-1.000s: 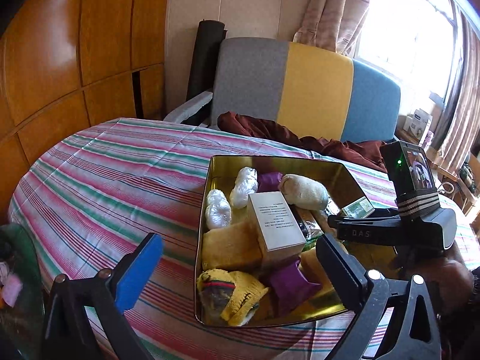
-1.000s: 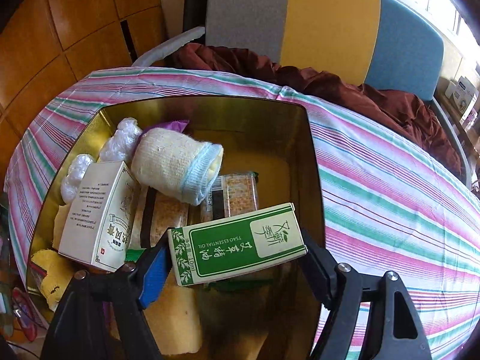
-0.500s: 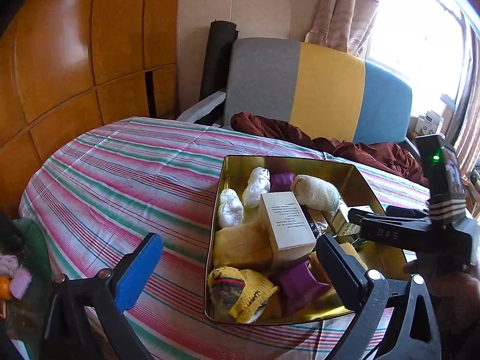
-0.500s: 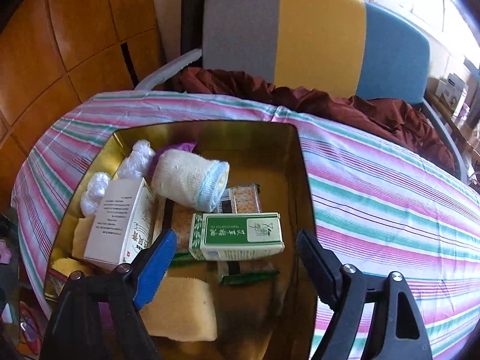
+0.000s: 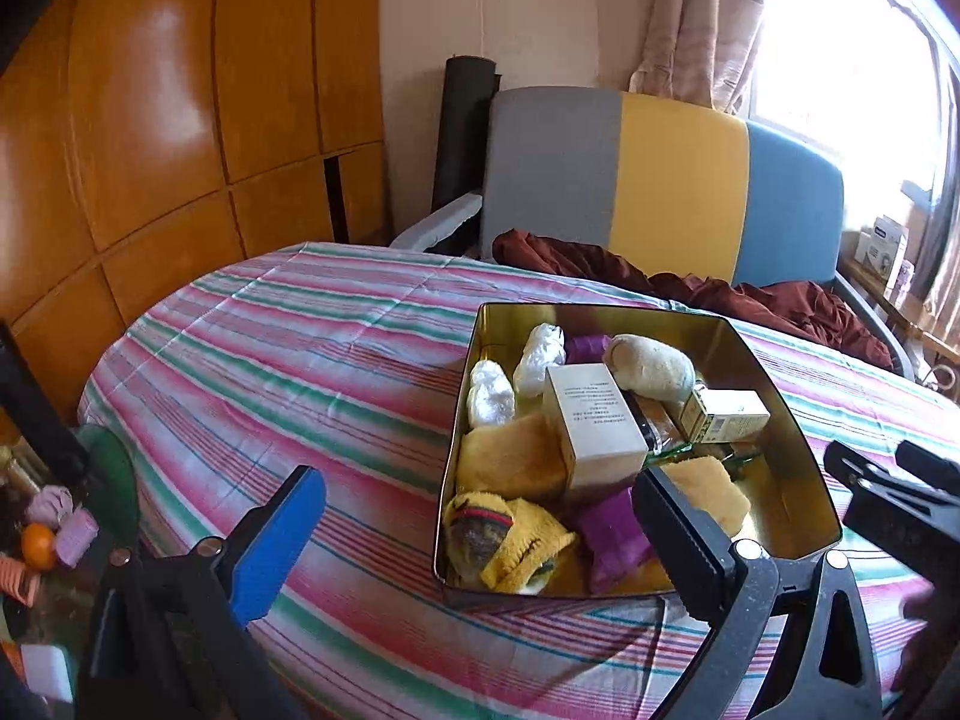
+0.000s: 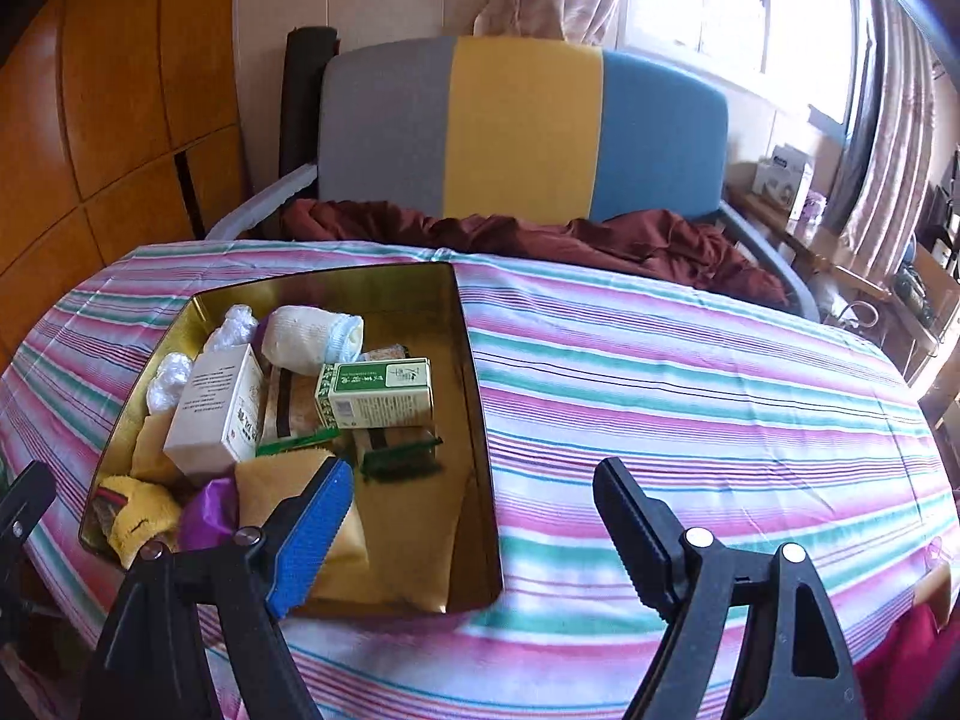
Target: Organize objects
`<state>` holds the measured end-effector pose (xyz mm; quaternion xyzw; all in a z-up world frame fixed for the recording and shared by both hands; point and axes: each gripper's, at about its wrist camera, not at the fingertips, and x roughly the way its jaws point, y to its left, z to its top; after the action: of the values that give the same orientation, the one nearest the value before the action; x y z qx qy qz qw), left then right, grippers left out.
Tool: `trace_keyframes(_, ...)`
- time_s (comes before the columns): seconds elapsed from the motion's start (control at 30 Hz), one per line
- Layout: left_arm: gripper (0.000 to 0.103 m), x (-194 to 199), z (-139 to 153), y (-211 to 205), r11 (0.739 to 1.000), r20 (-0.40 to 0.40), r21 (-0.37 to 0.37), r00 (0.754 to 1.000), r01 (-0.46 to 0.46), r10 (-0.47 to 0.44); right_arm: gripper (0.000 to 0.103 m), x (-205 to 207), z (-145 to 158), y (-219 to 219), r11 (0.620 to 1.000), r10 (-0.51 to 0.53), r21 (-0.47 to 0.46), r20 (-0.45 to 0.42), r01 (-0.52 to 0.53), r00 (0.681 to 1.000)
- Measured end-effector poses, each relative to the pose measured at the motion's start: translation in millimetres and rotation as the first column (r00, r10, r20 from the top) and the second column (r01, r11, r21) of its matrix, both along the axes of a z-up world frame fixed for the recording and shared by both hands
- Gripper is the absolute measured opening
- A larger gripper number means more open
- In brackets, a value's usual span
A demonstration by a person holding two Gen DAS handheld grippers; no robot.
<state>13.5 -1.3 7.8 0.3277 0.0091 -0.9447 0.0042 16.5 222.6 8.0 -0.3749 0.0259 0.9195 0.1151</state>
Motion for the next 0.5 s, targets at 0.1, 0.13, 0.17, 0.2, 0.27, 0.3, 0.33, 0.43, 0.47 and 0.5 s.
trace_keyframes(0.1, 0.103, 3.3, -3.5, -1.6, 0.998, 0.026, 0.054, 1.0, -0.007, 0.005, 0.084, 14.6, 3.7, -5.7, 1.0, 0.004, 0.007, -0.042, -0.004, 0.999)
trace_keyframes(0.13, 0.103, 3.4, -4.1, -1.6, 0.998, 0.034, 0.059, 0.999, -0.011, 0.009, 0.084, 16.5, 5.0, -7.6, 1.0, 0.011, 0.004, -0.05, -0.011, 0.999)
trace_keyframes(0.17, 0.103, 4.2, -4.3, -1.1, 0.998, 0.037, 0.055, 0.999, -0.013, 0.011, 0.084, 17.4, 6.2, -9.6, 1.0, 0.019, 0.004, -0.054, -0.019, 0.998)
trace_keyframes(0.2, 0.103, 4.9, -4.1, -0.7, 0.999, 0.037, 0.051, 0.999, -0.013, 0.011, 0.084, 18.3, 7.1, -11.8, 1.0, 0.025, 0.009, -0.059, -0.025, 0.998)
trace_keyframes(0.27, 0.103, 6.4, -3.5, -0.9, 0.999, 0.04, 0.049, 0.999, -0.01, 0.008, 0.084, 19.0, 8.9, -15.0, 0.999, 0.037, 0.015, -0.066, -0.036, 0.997)
trace_keyframes(0.3, 0.103, 7.0, -3.6, -0.7, 0.999, 0.04, 0.047, 0.999, -0.007, 0.005, 0.084, 19.5, 9.5, -16.7, 0.999, 0.04, 0.013, -0.068, -0.039, 0.997)
trace_keyframes(0.33, 0.103, 7.6, -3.9, 0.1, 0.999, 0.042, 0.041, 0.999, -0.004, 0.003, 0.084, 20.0, 10.0, -18.2, 0.999, 0.043, 0.012, -0.069, -0.042, 0.997)
trace_keyframes(0.43, 0.103, 6.6, -5.3, 0.2, 0.998, 0.057, 0.055, 0.998, 0.006, -0.009, 0.084, 21.1, 10.4, -21.5, 0.999, 0.049, 0.015, -0.073, -0.048, 0.996)
trace_keyframes(0.47, 0.103, 6.2, -5.6, -0.9, 0.998, 0.061, 0.061, 0.998, 0.007, -0.011, 0.084, 21.9, 10.5, -22.4, 0.999, 0.049, 0.014, -0.073, -0.048, 0.996)
trace_keyframes(0.5, 0.103, 5.7, -6.2, -1.3, 0.998, 0.065, 0.063, 0.998, 0.007, -0.011, 0.084, 21.9, 10.3, -22.8, 0.999, 0.049, 0.015, -0.074, -0.048, 0.996)
